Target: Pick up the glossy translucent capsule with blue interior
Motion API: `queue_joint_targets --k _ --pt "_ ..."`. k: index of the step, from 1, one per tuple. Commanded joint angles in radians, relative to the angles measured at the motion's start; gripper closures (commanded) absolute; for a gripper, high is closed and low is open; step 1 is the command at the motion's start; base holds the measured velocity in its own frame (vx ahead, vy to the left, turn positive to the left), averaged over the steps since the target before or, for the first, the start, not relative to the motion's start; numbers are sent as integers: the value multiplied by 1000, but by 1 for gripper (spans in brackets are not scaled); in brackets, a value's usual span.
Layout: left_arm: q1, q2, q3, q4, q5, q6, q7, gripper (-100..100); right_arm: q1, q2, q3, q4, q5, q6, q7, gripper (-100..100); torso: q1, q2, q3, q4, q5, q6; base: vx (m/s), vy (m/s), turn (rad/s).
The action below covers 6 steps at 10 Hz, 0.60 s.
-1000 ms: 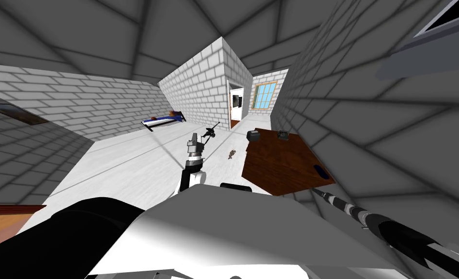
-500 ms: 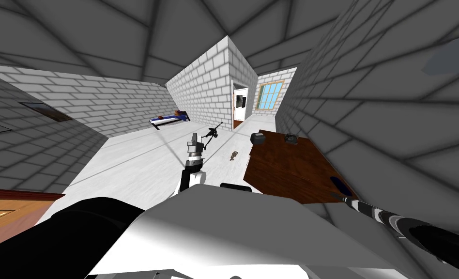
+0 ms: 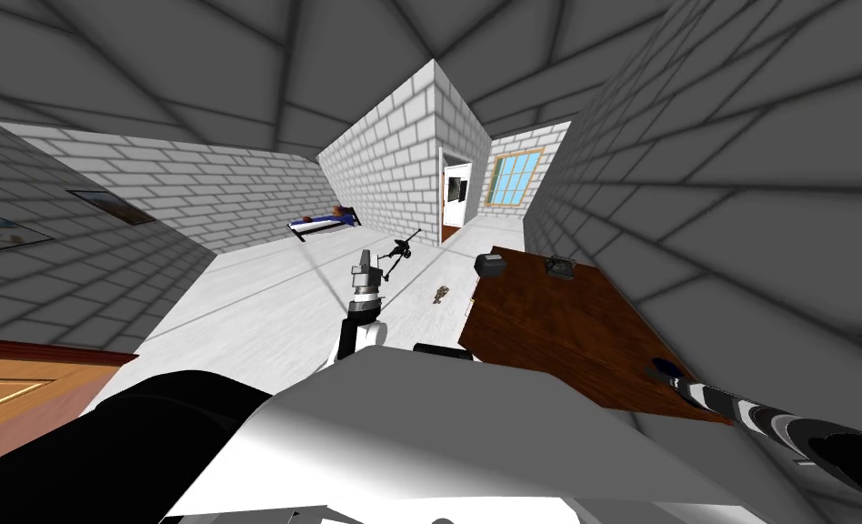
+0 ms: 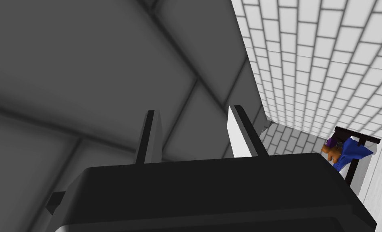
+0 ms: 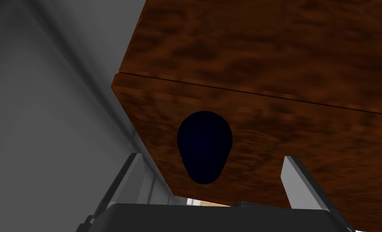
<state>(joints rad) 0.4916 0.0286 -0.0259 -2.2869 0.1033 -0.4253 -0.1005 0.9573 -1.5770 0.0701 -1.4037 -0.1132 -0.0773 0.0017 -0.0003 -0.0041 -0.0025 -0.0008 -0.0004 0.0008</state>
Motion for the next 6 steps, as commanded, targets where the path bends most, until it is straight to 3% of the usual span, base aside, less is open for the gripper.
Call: queue_joint_targets --k 1,2,6 --pt "0 0 0 0 0 0 0 0 0 0 0 0 0 0 0 0 0 0 0 0 0 0 10 -2 2" --pt "0 0 0 0 0 0 0 0 -15 -3 12 -22 -8 34 -8 -100 1 3 2 1 0 0 -32 -32 94" --pt "0 0 0 0 0 0 0 0 -58 -12 48 -87 -31 138 -31 -100 -3 11 6 3 -1 1 -88 -68 114"
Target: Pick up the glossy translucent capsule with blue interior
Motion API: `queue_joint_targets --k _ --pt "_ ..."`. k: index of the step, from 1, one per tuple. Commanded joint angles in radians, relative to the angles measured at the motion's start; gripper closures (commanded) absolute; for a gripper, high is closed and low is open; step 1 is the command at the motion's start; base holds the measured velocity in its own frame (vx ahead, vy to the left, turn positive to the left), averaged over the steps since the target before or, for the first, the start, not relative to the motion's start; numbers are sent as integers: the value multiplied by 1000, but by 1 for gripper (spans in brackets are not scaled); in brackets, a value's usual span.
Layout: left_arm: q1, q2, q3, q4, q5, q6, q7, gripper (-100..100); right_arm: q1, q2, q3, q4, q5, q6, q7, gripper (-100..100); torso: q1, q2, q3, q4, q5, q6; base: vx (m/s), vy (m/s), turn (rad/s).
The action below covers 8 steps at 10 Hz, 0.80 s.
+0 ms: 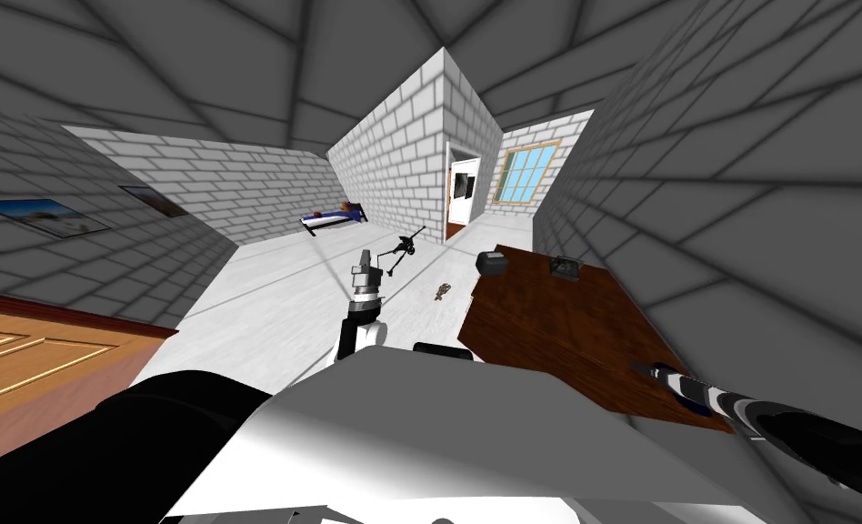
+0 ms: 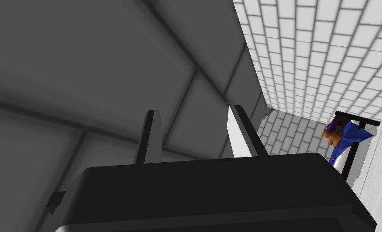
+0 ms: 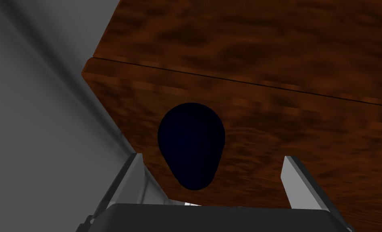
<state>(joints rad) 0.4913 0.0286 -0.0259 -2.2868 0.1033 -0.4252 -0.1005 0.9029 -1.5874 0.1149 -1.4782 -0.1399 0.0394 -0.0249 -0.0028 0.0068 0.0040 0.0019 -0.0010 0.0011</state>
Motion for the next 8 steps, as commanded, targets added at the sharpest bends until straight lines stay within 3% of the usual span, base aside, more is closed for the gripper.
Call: queue_joint_targets --k 1,5,6,8 --pt "0 0 0 0 0 0 0 0 -18 -4 15 -34 -11 50 -12 -100 0 0 0 0 0 0 -105 -50 154" --pt "0 0 0 0 0 0 0 0 -62 -13 51 -98 -34 153 -35 -100 0 -1 -1 0 0 0 -89 -59 115" --pt "0 0 0 0 0 0 0 0 -62 -13 51 -98 -34 159 -35 -100 -1 -1 0 0 0 0 -74 -43 53" --pt "0 0 0 0 0 0 0 0 -91 -19 74 -142 -49 224 -51 -100 1 -1 -1 0 -1 0 -82 -46 102"
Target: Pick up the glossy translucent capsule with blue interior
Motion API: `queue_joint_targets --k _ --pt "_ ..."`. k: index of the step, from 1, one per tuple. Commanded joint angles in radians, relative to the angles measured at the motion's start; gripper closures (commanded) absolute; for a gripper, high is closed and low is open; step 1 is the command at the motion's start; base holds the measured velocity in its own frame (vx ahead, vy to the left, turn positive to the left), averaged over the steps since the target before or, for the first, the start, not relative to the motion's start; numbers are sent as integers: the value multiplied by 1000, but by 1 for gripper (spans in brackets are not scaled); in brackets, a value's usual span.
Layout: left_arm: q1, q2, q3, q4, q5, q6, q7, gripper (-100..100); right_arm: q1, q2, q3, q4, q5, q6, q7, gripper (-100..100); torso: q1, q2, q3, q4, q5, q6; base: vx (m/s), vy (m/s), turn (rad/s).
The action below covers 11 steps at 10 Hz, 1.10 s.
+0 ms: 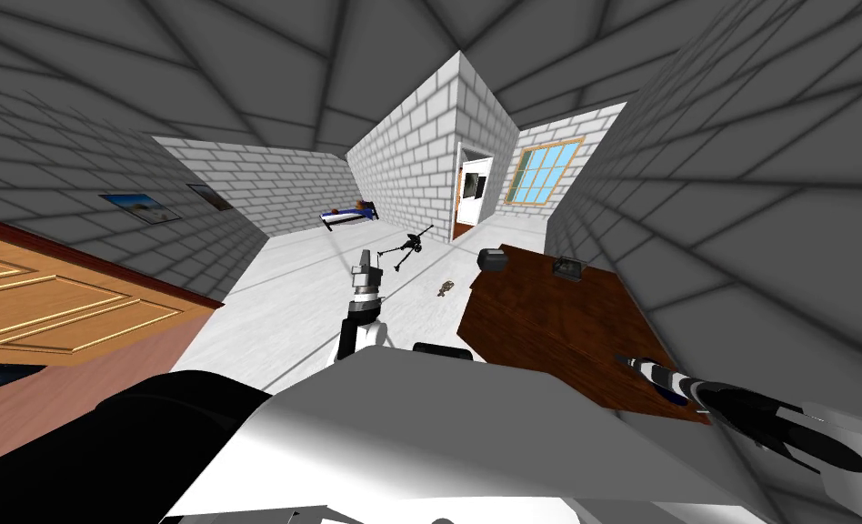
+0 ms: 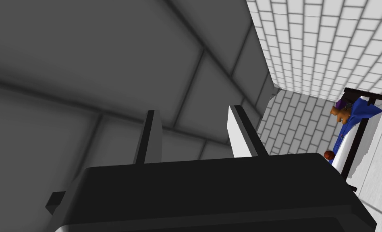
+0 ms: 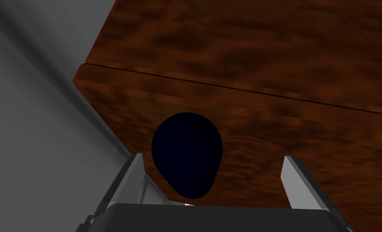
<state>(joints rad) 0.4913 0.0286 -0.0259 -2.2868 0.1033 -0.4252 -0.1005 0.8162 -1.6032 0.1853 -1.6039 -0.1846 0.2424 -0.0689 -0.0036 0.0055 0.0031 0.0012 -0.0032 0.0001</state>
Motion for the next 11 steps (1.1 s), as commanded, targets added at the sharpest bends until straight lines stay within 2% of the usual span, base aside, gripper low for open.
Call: queue_joint_targets --k 1,2,6,7,8,9,10,11 --pt "0 0 0 0 0 0 0 0 0 0 0 0 0 0 0 -100 0 0 0 0 0 0 -42 -31 32" --pt "0 0 0 0 0 0 0 0 -2 0 2 -2 -1 7 -1 100 1 -2 -1 0 0 1 -7 -5 -6" --pt "0 0 0 0 0 0 0 0 -2 -1 1 -1 0 7 -1 100 3 -7 -4 -2 -1 0 -1 -2 -2" --pt "0 0 0 0 0 0 0 0 -2 -1 1 -1 0 7 -1 0 3 -7 -4 -2 -1 0 0 0 0" --pt "0 0 0 0 0 0 0 0 25 3 -20 27 10 -43 9 100 3 -7 -4 -2 0 0 69 40 -167" --pt "1 0 0 0 0 0 0 0 39 6 -32 49 18 -67 17 100 5 -9 -5 -2 0 2 132 86 -227" --pt "1 0 0 0 0 0 0 0 39 6 -32 49 18 -78 17 100 8 -12 -7 -3 1 2 100 64 -75" --pt "0 0 0 0 0 0 0 0 54 9 -44 70 26 -113 24 100 8 -13 -7 -3 1 0 77 54 -51"
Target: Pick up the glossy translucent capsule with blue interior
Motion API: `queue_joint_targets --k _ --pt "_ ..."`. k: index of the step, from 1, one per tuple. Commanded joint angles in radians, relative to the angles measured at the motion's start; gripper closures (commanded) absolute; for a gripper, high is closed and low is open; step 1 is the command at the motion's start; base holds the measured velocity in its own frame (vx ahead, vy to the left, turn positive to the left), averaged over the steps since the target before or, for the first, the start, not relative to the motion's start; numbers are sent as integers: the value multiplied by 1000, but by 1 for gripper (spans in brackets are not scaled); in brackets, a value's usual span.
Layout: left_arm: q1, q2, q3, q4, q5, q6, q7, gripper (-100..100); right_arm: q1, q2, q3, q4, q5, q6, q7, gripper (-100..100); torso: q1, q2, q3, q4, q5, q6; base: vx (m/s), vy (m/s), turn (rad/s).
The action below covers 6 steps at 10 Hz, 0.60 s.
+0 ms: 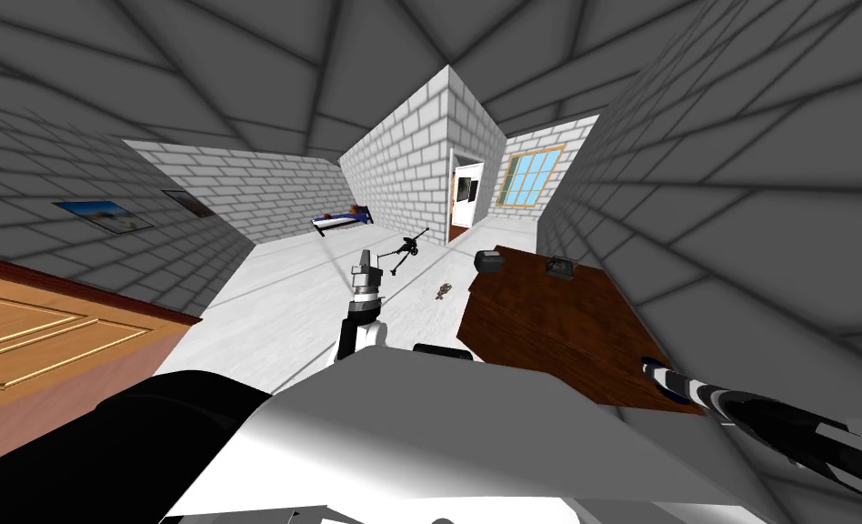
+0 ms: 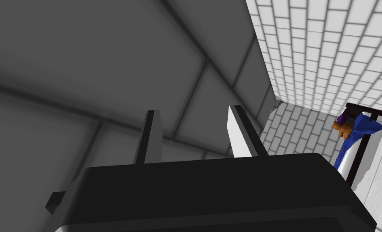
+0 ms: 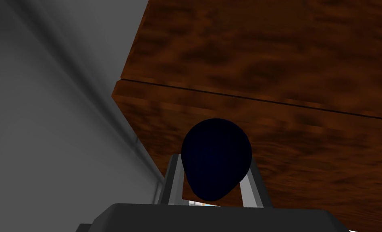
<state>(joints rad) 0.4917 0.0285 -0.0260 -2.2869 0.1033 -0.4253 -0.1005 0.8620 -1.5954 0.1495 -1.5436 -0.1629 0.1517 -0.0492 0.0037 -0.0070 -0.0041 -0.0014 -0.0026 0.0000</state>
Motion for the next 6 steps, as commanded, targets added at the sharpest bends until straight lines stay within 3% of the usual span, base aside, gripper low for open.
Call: queue_joint_targets --k 1,2,6 --pt "0 0 0 0 0 0 0 0 23 4 -20 32 12 -50 12 100 0 0 0 0 0 0 103 68 -129" --pt "0 0 0 0 0 0 0 0 23 4 -20 32 12 -56 12 100 1 0 0 0 0 1 83 51 -76" --pt "0 0 0 0 0 0 0 0 66 13 -56 97 34 -160 35 100 0 1 0 0 0 -1 75 47 -97"
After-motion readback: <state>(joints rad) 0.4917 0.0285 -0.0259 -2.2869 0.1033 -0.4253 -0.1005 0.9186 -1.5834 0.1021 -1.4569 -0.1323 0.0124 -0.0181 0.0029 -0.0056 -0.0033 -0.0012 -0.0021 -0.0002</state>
